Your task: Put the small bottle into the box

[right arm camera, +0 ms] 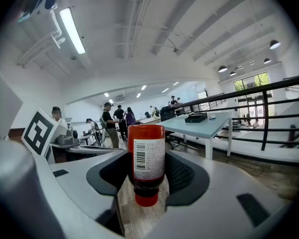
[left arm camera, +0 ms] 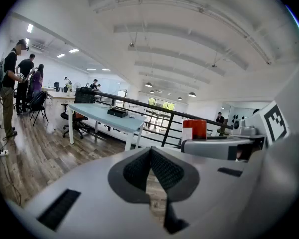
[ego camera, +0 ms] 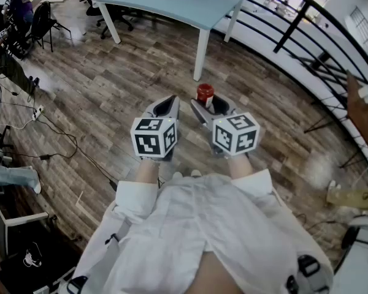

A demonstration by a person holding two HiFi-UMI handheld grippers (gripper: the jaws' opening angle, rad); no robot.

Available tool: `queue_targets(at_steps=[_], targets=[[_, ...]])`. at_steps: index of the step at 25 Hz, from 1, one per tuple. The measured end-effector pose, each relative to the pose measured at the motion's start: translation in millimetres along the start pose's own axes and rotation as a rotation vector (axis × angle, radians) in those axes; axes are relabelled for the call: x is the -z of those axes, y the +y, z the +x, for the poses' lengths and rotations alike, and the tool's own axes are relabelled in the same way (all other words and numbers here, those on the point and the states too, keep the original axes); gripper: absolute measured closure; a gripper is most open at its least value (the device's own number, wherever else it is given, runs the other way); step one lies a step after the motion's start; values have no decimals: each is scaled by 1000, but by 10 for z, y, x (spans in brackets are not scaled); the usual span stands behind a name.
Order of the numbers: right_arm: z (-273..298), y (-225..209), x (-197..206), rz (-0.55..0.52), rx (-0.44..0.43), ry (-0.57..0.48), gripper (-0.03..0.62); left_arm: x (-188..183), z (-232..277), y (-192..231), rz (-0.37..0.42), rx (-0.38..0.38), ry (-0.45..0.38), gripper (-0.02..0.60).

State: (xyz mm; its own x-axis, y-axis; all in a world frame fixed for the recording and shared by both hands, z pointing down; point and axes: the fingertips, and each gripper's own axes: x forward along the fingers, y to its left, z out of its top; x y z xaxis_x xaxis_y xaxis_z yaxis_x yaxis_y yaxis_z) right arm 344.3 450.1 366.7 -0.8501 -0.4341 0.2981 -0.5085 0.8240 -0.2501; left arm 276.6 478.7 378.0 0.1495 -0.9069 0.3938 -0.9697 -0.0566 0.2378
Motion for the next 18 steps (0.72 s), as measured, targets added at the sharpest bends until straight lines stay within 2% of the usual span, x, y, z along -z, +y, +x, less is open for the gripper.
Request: queue_targets(at_steps=[13,18], targets=[[-41,71,126,5,-7,26,385,131,-38,-23,-3,8,30,577],[-46,54,124,43,-12,7,385,162,-36,-25,-8,9,33,577]])
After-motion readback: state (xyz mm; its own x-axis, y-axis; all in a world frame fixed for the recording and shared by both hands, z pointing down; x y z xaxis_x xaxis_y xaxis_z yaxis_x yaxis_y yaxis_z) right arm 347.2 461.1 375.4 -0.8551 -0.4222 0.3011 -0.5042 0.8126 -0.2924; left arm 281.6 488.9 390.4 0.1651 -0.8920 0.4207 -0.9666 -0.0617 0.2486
